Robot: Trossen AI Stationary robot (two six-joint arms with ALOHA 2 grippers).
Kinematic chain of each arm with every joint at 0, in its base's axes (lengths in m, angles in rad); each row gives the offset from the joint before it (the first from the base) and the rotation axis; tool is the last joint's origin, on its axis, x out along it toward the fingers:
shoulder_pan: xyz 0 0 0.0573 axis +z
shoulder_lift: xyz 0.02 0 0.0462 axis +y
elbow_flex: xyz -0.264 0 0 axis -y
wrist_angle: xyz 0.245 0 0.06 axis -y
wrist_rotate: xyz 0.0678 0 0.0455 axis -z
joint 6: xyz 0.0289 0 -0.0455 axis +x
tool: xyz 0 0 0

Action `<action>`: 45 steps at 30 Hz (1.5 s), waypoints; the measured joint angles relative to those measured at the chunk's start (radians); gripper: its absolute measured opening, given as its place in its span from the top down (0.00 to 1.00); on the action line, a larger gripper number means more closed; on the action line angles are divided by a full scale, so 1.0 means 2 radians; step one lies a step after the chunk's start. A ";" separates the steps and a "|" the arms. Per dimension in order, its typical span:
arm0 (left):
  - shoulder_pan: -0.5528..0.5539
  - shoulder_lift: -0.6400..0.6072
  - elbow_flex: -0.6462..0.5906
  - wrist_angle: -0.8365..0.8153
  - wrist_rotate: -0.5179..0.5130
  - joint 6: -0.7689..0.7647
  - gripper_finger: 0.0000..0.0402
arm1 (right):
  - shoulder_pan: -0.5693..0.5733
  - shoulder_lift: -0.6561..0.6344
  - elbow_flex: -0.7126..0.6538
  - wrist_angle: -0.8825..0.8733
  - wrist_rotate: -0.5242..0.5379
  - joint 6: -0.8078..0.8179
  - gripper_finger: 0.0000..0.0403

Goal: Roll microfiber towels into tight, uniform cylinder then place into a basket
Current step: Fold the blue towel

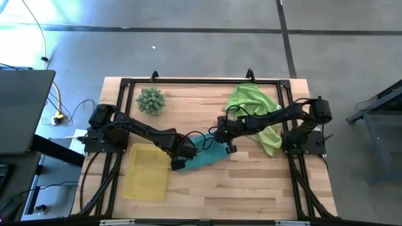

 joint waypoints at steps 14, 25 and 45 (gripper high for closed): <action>0.000 0.000 0.000 0.004 -0.050 0.000 1.00 | -0.007 0.001 0.000 -0.001 0.000 -0.013 1.00; 0.000 0.000 0.000 0.004 -0.027 -0.009 1.00 | -0.007 0.001 0.000 -0.004 0.000 -0.013 1.00; 0.000 0.000 0.000 0.004 -0.024 -0.013 1.00 | 0.005 -0.012 0.008 -0.060 0.181 -0.006 0.73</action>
